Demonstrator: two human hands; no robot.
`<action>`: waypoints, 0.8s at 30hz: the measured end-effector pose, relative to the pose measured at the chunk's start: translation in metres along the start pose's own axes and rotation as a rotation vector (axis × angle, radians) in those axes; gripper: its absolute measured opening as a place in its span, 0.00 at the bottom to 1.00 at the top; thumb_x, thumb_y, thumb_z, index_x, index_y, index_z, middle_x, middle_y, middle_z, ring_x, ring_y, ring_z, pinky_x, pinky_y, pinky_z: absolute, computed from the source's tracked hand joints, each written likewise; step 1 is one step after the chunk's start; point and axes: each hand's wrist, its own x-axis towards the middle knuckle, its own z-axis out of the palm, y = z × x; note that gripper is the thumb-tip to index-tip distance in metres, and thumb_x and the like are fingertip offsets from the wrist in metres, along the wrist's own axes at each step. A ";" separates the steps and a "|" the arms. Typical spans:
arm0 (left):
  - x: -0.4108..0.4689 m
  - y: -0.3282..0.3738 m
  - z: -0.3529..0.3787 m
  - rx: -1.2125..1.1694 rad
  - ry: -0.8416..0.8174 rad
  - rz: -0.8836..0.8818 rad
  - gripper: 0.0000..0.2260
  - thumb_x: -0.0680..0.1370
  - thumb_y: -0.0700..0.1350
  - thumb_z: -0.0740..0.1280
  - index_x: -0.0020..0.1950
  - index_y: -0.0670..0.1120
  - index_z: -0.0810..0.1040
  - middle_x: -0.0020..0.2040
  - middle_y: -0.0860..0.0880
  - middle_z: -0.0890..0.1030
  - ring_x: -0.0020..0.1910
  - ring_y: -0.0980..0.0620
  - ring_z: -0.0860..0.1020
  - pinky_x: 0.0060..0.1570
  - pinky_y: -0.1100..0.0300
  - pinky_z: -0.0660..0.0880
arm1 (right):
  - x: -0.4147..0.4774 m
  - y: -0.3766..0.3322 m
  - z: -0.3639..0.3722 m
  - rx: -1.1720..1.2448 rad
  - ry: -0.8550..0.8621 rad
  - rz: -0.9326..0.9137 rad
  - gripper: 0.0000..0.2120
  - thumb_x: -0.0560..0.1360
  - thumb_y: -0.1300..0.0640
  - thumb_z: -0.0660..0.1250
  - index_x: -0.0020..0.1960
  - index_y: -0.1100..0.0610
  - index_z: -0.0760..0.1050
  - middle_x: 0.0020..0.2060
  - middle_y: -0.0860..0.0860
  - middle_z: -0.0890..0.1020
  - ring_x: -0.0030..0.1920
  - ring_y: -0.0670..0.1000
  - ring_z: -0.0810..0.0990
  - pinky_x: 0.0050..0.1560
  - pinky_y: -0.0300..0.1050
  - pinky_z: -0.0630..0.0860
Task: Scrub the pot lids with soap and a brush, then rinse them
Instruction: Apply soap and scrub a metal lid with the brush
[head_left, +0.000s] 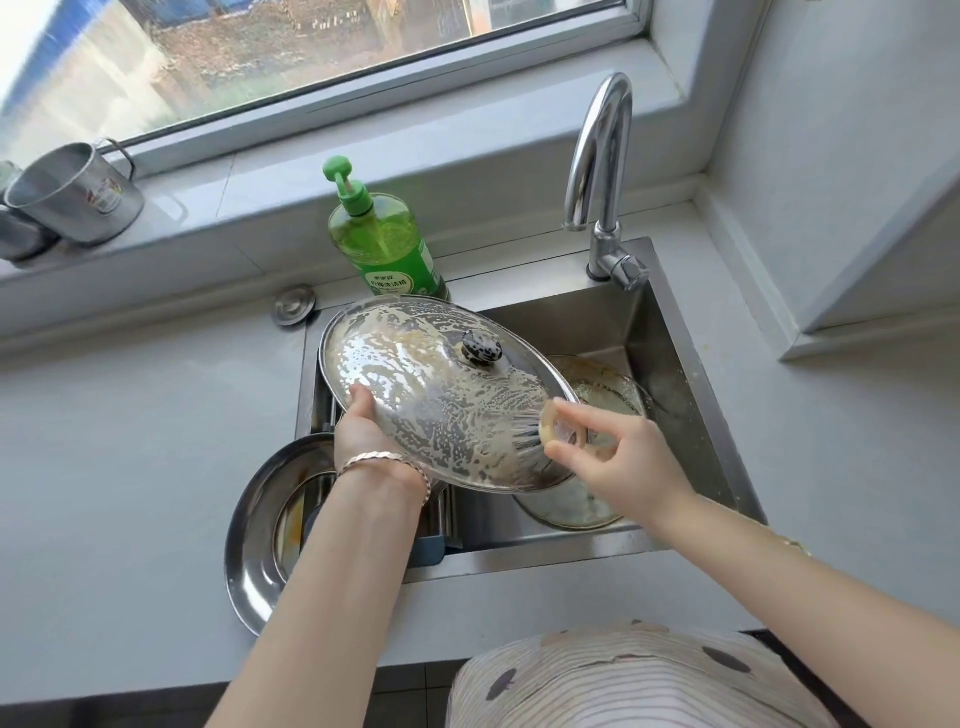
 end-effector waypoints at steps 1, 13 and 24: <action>-0.001 0.000 -0.001 -0.001 0.009 0.008 0.14 0.78 0.54 0.62 0.50 0.43 0.71 0.50 0.44 0.74 0.49 0.44 0.73 0.50 0.45 0.69 | 0.005 0.006 -0.005 -0.021 0.026 0.047 0.21 0.69 0.53 0.73 0.62 0.48 0.76 0.53 0.42 0.80 0.51 0.51 0.80 0.52 0.43 0.76; 0.005 0.000 -0.009 0.044 0.001 0.015 0.17 0.79 0.54 0.61 0.62 0.44 0.71 0.61 0.42 0.75 0.63 0.41 0.73 0.62 0.43 0.67 | -0.006 0.024 -0.015 -0.203 -0.150 -0.374 0.25 0.67 0.43 0.70 0.62 0.41 0.70 0.58 0.39 0.76 0.62 0.40 0.74 0.59 0.41 0.75; 0.008 0.009 -0.014 0.082 -0.017 0.040 0.12 0.78 0.54 0.63 0.48 0.44 0.72 0.49 0.44 0.76 0.50 0.42 0.75 0.53 0.41 0.71 | 0.001 0.029 -0.017 -0.180 -0.206 -0.472 0.22 0.68 0.48 0.71 0.61 0.43 0.73 0.58 0.35 0.76 0.55 0.43 0.80 0.51 0.39 0.79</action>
